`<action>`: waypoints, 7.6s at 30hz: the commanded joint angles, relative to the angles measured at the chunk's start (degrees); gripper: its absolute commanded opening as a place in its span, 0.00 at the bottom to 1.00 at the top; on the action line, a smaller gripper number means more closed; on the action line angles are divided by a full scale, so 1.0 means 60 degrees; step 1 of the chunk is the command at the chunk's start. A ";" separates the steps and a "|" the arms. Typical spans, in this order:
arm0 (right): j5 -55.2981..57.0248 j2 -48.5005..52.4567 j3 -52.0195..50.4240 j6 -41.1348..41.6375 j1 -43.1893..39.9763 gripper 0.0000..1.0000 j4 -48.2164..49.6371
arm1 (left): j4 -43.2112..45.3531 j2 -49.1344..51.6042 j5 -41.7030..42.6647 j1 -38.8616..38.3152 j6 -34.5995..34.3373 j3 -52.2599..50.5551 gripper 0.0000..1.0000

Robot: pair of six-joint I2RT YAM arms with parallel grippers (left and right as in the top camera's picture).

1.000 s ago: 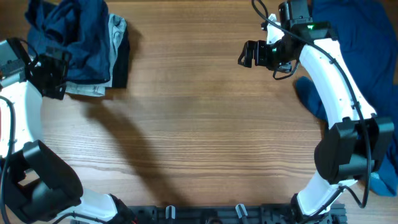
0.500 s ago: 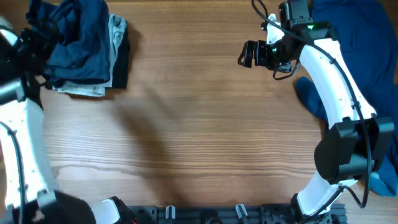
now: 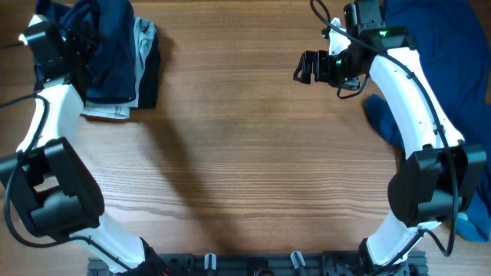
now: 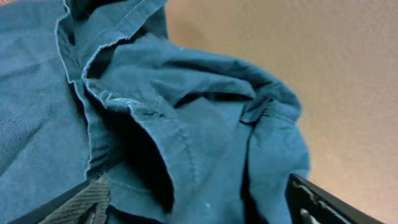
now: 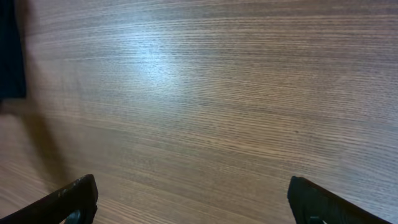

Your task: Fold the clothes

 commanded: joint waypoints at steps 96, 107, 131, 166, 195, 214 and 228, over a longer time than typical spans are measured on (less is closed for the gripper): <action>0.3224 -0.4164 0.3209 -0.1464 -0.0015 1.00 -0.0878 | -0.7730 -0.7668 0.1122 -0.1086 0.3810 -0.0754 1.00; 0.3526 -0.5635 0.3166 -0.2390 -0.0015 1.00 -0.1698 | -0.9344 -0.7821 0.1351 -0.2896 0.5825 -0.0758 1.00; 0.3818 -0.2175 0.3166 -0.5158 -0.0015 1.00 -0.1169 | -0.8929 -0.7796 0.1351 -0.3151 0.5821 -0.0758 1.00; 0.3818 -0.2171 0.3166 -0.5162 -0.0015 1.00 -0.1169 | 0.0076 -1.6786 0.0484 -0.3078 0.4492 -1.2313 1.00; 0.3825 -0.2171 0.3166 -0.5191 -0.0015 1.00 -0.1173 | -0.1031 -1.8119 0.0127 -0.3082 0.4528 -1.2684 1.00; 0.0925 -1.1216 -0.7774 -0.5133 -0.0022 1.00 0.8579 | -0.1031 -1.8090 0.0127 -0.3082 0.4528 -1.2684 1.00; 0.1483 -1.7041 -1.6076 -0.3708 -0.0896 1.00 1.0983 | -0.1031 -1.8083 0.0127 -0.3082 0.4528 -1.2684 1.00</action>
